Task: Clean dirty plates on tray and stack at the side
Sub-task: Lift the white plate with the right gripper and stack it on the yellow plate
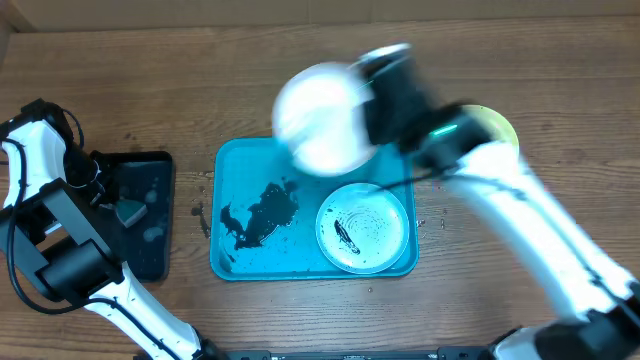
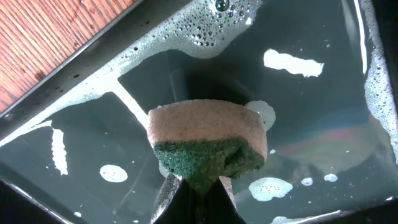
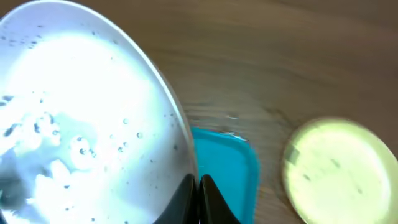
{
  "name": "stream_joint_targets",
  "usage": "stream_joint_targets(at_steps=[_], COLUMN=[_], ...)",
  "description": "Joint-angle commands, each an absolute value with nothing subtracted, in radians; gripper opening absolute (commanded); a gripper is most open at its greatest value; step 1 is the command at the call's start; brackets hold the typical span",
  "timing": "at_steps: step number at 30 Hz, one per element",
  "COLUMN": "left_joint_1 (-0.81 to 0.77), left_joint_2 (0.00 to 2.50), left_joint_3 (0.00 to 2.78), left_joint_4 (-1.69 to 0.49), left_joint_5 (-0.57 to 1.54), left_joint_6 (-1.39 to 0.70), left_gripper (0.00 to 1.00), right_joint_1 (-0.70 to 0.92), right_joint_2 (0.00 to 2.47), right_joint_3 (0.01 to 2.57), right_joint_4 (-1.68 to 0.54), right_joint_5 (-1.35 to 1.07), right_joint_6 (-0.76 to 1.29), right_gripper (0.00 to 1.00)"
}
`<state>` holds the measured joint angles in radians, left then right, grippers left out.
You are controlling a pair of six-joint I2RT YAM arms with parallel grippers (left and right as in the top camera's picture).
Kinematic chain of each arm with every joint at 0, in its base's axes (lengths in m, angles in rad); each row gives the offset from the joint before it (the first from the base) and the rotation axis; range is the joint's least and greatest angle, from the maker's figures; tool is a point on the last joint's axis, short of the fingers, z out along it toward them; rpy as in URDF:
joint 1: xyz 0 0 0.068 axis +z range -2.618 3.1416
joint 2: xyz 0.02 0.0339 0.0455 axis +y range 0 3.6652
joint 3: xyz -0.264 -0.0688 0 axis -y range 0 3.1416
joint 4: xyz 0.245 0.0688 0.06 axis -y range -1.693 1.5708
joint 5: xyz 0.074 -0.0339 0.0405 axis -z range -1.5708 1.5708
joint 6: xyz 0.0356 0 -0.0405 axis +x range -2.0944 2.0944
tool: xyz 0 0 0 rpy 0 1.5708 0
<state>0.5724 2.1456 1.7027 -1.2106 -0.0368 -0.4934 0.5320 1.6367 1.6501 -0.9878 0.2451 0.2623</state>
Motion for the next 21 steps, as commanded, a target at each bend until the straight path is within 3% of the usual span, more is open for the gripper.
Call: stream_joint_targets(at_steps=[1, 8, 17, 18, 19, 21], left_joint_1=[0.583, 0.583, 0.583, 0.583, 0.583, 0.582], left_joint_2=[2.155, 2.155, 2.155, 2.155, 2.155, 2.155], left_joint_3=[1.701, 1.701, 1.701, 1.701, 1.701, 1.701], left_joint_4=[-1.205, -1.198, -1.196, -1.195, -1.195, -1.196], left_joint_5=[-0.031, -0.032, -0.032, -0.032, -0.032, -0.031], left_joint_6=[-0.475, -0.475, -0.474, -0.474, -0.474, -0.474], left_gripper=[0.04, 0.04, 0.04, 0.04, 0.04, 0.04], right_joint_1=[0.3, -0.078, -0.218, -0.218, -0.218, -0.21], right_joint_2=[1.597, 1.652, 1.749, 1.769, 1.777, 1.78], right_joint_3=[1.665, 1.518, 1.321, 1.32, 1.32, 1.32], right_joint_4=[-1.087, -1.086, -0.863, -0.862, -0.862, -0.866], right_joint_5=[0.084, 0.076, 0.048, 0.025, 0.018, -0.022], right_joint_6=[0.386, 0.398, 0.397, 0.397, 0.397, 0.389], right_gripper=[0.04, 0.04, 0.04, 0.2, 0.31, 0.32])
